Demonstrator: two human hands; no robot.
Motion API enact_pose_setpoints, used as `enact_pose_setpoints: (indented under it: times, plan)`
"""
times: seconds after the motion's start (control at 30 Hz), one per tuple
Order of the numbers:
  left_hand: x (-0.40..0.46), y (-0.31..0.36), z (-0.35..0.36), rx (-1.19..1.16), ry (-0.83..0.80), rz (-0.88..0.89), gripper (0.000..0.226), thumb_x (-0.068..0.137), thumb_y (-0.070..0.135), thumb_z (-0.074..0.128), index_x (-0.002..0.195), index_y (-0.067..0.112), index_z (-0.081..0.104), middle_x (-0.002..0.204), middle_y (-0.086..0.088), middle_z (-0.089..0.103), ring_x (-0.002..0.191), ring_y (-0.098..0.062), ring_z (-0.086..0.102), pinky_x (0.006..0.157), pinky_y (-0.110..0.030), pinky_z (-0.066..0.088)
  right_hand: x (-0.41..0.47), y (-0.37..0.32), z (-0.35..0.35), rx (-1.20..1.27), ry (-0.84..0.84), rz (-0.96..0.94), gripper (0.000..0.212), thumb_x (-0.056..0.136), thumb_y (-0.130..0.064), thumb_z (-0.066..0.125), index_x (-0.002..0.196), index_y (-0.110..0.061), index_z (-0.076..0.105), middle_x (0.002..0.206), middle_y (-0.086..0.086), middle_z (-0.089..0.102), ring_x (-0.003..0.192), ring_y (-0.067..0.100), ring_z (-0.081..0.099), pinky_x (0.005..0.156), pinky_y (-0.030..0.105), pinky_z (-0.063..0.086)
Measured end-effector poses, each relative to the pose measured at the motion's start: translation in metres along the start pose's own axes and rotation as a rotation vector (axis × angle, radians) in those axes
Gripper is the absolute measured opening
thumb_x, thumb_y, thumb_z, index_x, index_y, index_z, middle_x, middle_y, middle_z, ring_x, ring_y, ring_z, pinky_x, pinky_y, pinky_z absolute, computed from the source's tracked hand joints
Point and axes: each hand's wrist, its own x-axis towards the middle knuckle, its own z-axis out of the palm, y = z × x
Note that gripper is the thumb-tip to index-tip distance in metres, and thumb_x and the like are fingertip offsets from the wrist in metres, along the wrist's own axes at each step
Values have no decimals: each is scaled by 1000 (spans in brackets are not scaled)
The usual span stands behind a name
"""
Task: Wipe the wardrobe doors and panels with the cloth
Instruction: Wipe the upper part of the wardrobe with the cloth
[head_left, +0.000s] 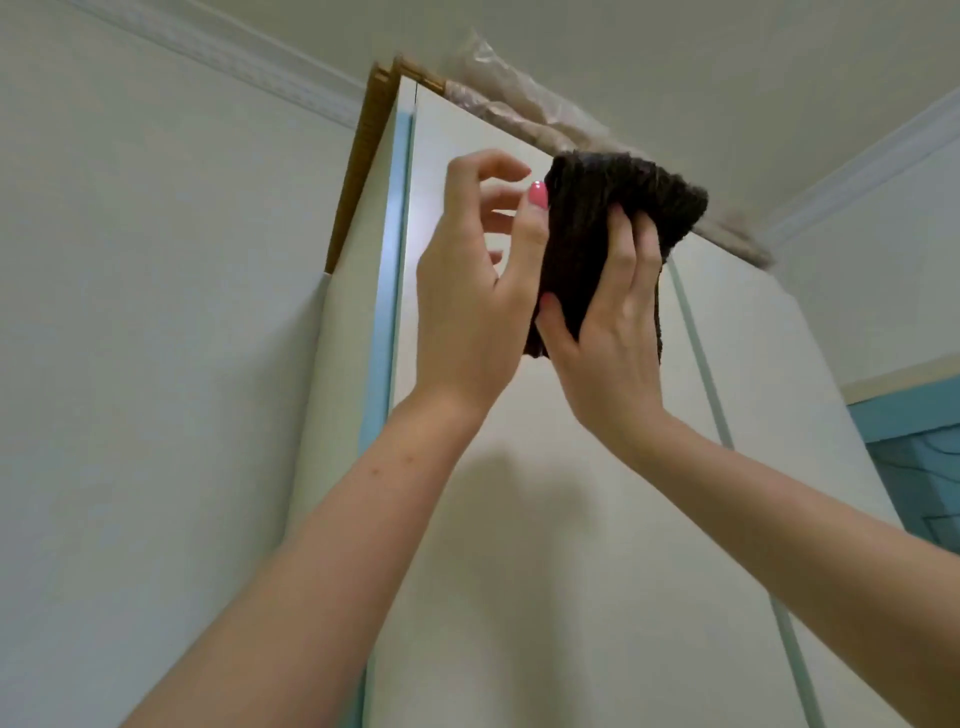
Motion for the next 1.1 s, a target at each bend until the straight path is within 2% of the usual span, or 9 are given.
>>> enact_pose_setpoints:
  times: [0.07,0.17,0.27,0.33,0.4,0.57,0.7,0.93,1.1]
  plan:
    - [4,-18,8,162,9,34,18,93,24,45,108,16,51,93,13,58,90,-1,57,73,-7,42,33,14,7,22,24,3,73,88,-24,48,151,-6,14,156,21,15,144,39,17,114,56,25]
    - [3,-49,15,515,-141,55,25,93,24,43,115,18,53,113,7,58,104,-6,51,77,-3,33,72,26,18,30,3,8,76,88,-24,45,153,-12,8,155,17,22,145,37,15,114,58,22]
    - [12,-71,22,781,-259,25,36,95,23,39,130,18,45,133,2,49,124,-14,41,93,-17,29,90,36,33,79,-113,16,81,89,-20,44,153,-28,-3,151,19,25,146,36,8,113,62,18]
    - [25,-80,24,894,-307,-34,43,97,23,35,139,16,35,144,-1,39,134,-16,30,108,-30,22,93,36,45,85,-191,26,80,91,-19,43,152,-34,-7,154,24,15,147,36,1,114,63,13]
    - [36,-83,24,999,-370,-83,47,98,21,31,144,14,25,150,-3,28,140,-16,19,113,-35,9,93,36,59,60,-244,33,79,93,-20,41,151,-37,-9,157,26,2,147,36,-5,113,63,8]
    - [58,-83,15,1090,-309,-28,51,95,19,32,144,10,23,148,-8,31,137,-21,24,114,-37,12,103,28,87,175,-385,27,60,100,-37,36,150,-46,4,158,16,-14,147,34,-11,112,66,5]
    - [64,-84,-2,1160,-355,-14,52,97,22,30,147,13,17,155,-5,20,142,-15,12,113,-31,5,107,11,120,-67,-694,-111,54,100,-50,25,148,-49,1,159,9,-19,144,42,-18,106,75,-3]
    - [56,-87,-20,1200,-427,-11,48,97,24,32,144,18,26,146,-2,36,132,-20,31,109,-36,20,132,1,145,-125,-606,-7,59,95,-66,16,148,-50,-3,161,10,-10,144,44,-14,105,75,-5]
    - [52,-96,-4,1246,-450,-21,47,98,25,29,144,17,23,149,-4,30,136,-18,23,111,-37,11,134,12,147,-126,-577,-80,57,95,-66,16,148,-50,1,162,7,-8,145,39,-17,106,73,-5]
